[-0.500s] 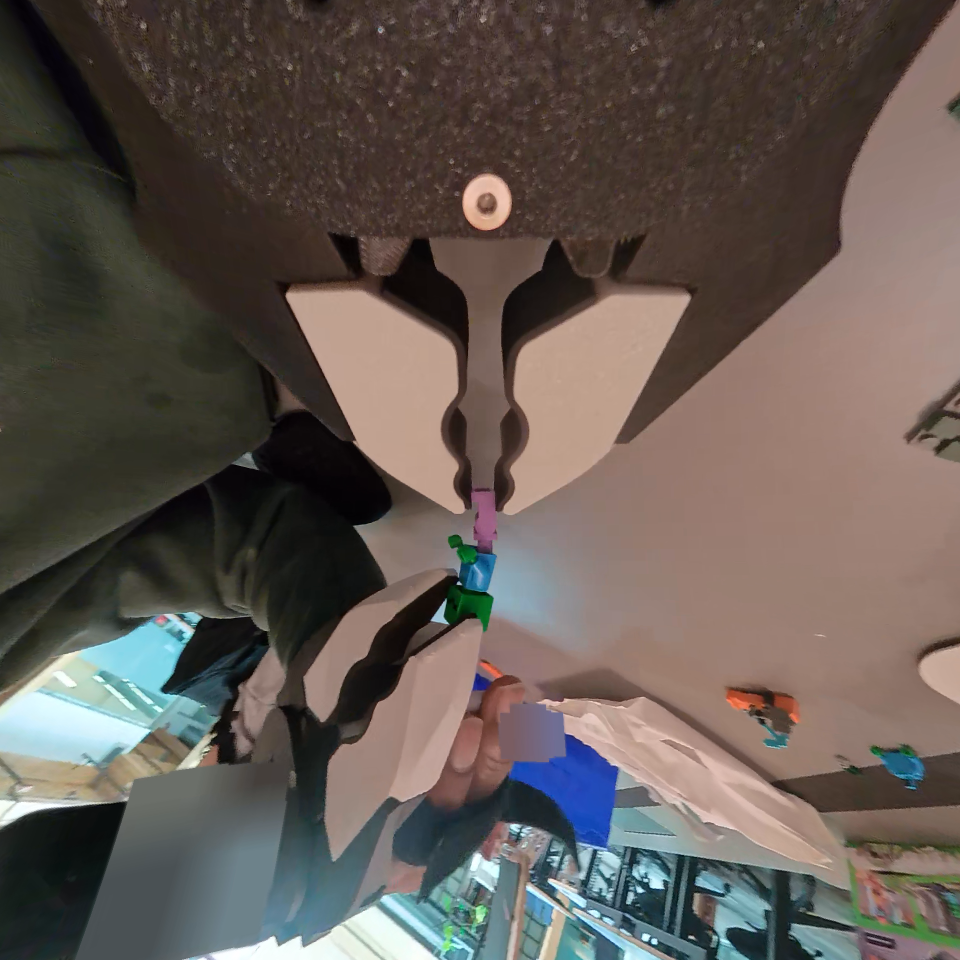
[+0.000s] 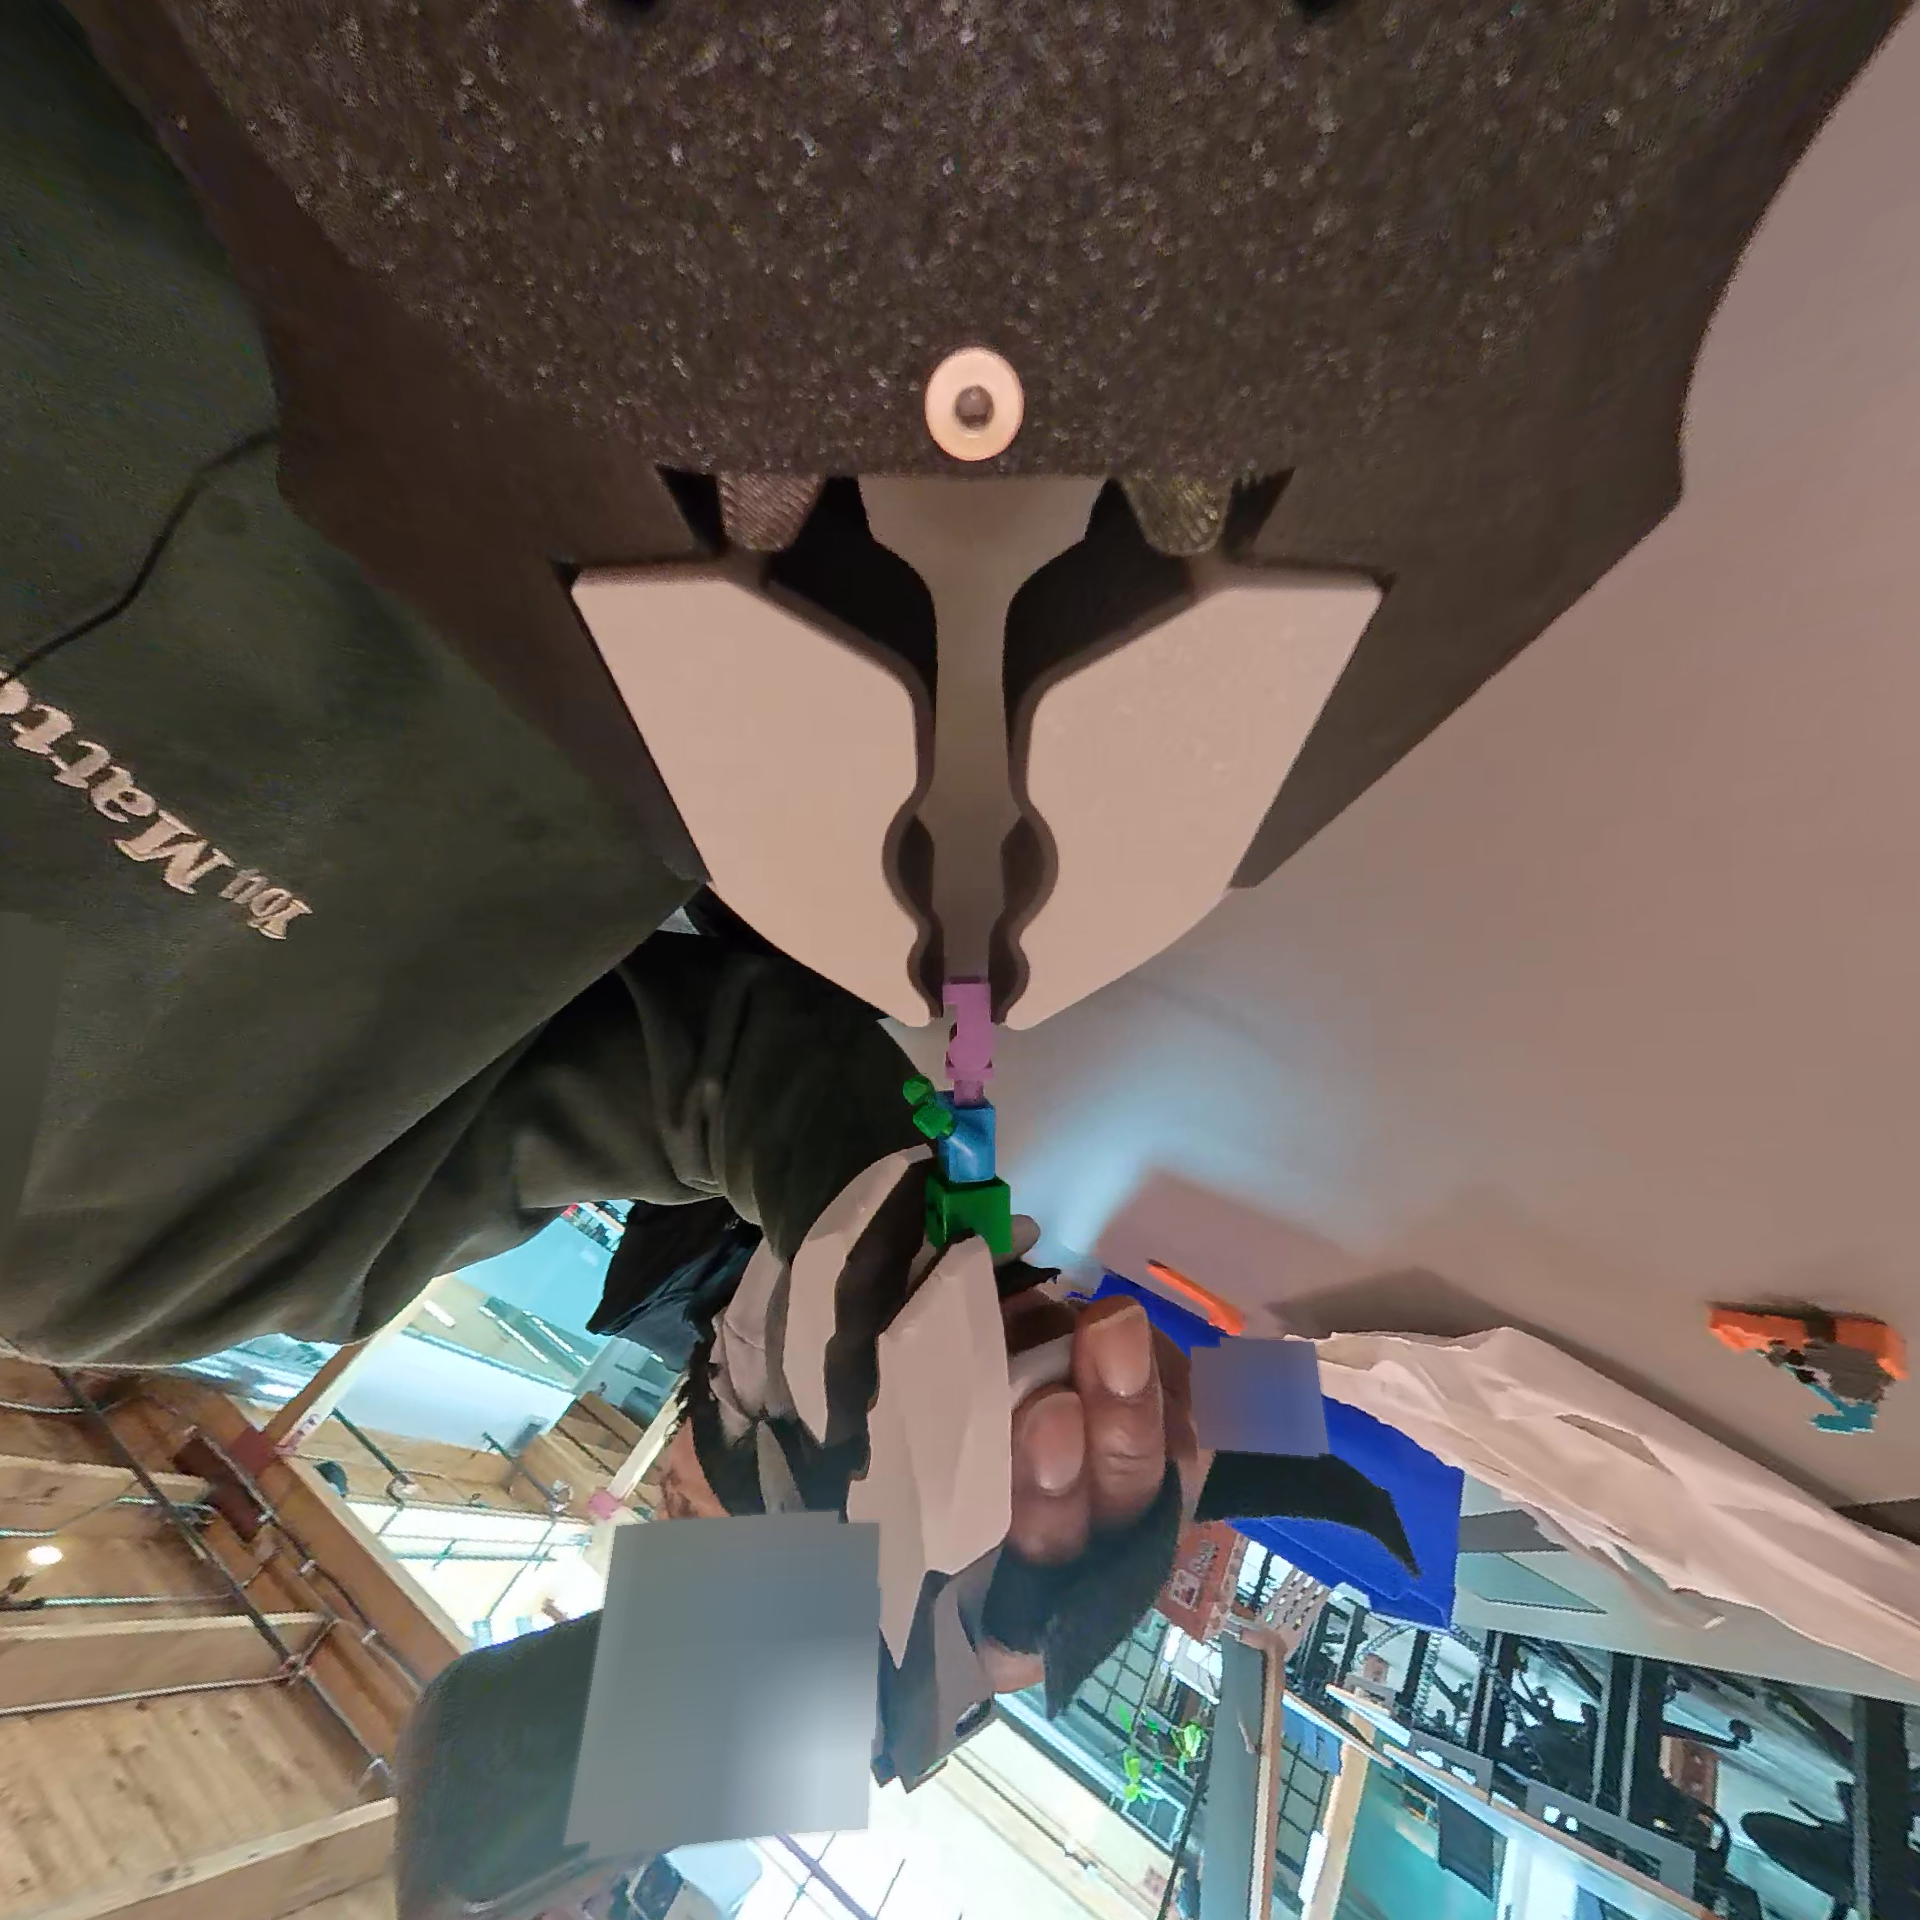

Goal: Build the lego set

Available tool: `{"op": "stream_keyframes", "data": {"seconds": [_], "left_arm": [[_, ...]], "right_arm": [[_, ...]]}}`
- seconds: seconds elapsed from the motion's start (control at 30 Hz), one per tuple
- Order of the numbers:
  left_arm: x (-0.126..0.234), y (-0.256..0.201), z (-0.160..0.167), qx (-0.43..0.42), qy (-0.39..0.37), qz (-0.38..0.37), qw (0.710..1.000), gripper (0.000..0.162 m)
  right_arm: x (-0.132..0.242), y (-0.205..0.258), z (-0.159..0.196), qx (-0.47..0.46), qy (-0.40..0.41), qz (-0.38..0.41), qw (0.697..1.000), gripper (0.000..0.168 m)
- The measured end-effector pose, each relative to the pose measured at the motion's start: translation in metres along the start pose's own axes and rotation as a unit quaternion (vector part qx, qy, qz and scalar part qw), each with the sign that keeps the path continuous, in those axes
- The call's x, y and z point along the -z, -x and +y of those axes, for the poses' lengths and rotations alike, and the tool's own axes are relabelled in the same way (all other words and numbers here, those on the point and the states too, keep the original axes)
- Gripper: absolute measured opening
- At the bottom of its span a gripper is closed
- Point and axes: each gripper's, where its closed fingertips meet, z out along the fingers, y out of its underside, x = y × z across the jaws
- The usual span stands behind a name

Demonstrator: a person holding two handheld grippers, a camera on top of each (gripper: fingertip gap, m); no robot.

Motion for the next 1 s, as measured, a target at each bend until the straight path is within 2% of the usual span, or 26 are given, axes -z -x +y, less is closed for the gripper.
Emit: {"op": "stream_keyframes", "data": {"seconds": [0.03,0.27,0.6,1.0], "left_arm": [[0.0,-0.003,0.0,0.001,-0.001,0.009,1.0,0.008],[0.0,-0.013,-0.001,0.011,-0.007,0.043,0.999,0.008],[-0.003,-0.01,0.005,0.009,0.009,0.036,0.999,0.008],[-0.001,-0.017,-0.006,-0.006,-0.021,0.05,0.999,0.008]], "right_arm": [[0.001,0.001,-0.002,-0.002,-0.005,-0.003,1.0,0.015],[0.002,0.005,-0.008,0.001,-0.017,-0.012,1.0,0.015],[0.0,0.009,-0.005,0.01,0.003,-0.016,1.0,0.015],[0.005,0.003,-0.016,0.01,-0.017,0.005,1.0,0.015]]}}
